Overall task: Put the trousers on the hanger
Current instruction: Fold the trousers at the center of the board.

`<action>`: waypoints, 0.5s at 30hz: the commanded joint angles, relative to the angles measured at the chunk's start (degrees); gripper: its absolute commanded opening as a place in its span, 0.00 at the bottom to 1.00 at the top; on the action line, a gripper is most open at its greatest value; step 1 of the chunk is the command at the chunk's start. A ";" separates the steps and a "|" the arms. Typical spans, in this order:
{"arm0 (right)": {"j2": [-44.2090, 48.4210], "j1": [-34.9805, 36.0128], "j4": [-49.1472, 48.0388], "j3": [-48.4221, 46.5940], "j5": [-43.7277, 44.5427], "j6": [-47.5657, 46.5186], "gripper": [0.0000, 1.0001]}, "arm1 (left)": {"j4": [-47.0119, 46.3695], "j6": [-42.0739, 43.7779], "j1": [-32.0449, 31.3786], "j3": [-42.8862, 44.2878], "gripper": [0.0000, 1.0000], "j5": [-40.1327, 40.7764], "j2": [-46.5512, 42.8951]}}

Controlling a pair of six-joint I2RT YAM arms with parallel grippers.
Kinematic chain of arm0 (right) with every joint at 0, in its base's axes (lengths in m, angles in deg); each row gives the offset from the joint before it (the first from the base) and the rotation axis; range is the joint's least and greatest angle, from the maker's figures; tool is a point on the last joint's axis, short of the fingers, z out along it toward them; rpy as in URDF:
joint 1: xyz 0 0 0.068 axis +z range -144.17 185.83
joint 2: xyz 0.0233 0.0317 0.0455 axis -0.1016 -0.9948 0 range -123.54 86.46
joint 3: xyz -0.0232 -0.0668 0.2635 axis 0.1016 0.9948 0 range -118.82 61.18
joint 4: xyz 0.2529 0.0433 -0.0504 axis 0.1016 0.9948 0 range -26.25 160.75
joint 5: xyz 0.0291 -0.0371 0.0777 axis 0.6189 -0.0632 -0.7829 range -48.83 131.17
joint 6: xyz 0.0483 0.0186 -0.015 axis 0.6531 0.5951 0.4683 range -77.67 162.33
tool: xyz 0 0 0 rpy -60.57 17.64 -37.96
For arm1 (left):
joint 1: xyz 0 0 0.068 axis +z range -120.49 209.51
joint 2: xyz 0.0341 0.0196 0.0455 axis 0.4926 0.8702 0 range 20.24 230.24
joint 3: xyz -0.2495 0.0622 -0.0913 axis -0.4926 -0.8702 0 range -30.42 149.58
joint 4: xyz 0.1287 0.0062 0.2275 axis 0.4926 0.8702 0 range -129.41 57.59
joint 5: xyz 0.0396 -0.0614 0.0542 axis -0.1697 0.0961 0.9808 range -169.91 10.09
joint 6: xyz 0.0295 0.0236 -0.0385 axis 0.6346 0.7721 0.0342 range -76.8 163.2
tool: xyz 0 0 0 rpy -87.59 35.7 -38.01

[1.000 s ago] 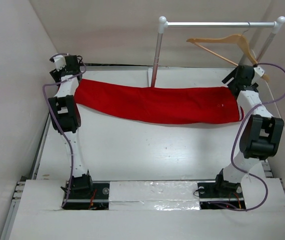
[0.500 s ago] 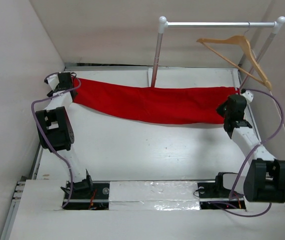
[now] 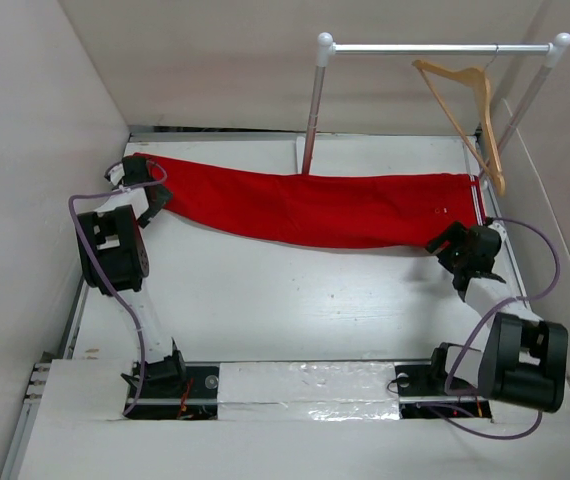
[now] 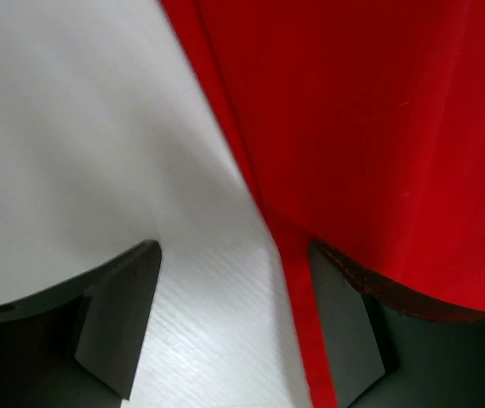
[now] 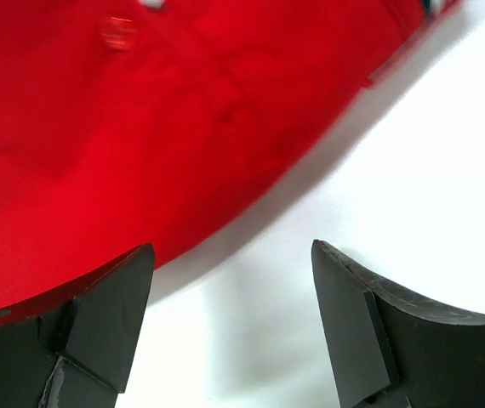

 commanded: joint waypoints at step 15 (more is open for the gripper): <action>-13.67 -2.30 -12.90 -5.66 -8.86 6.37 0.51 | -1.66 -2.83 0.12 2.83 0.53 -2.51 4.10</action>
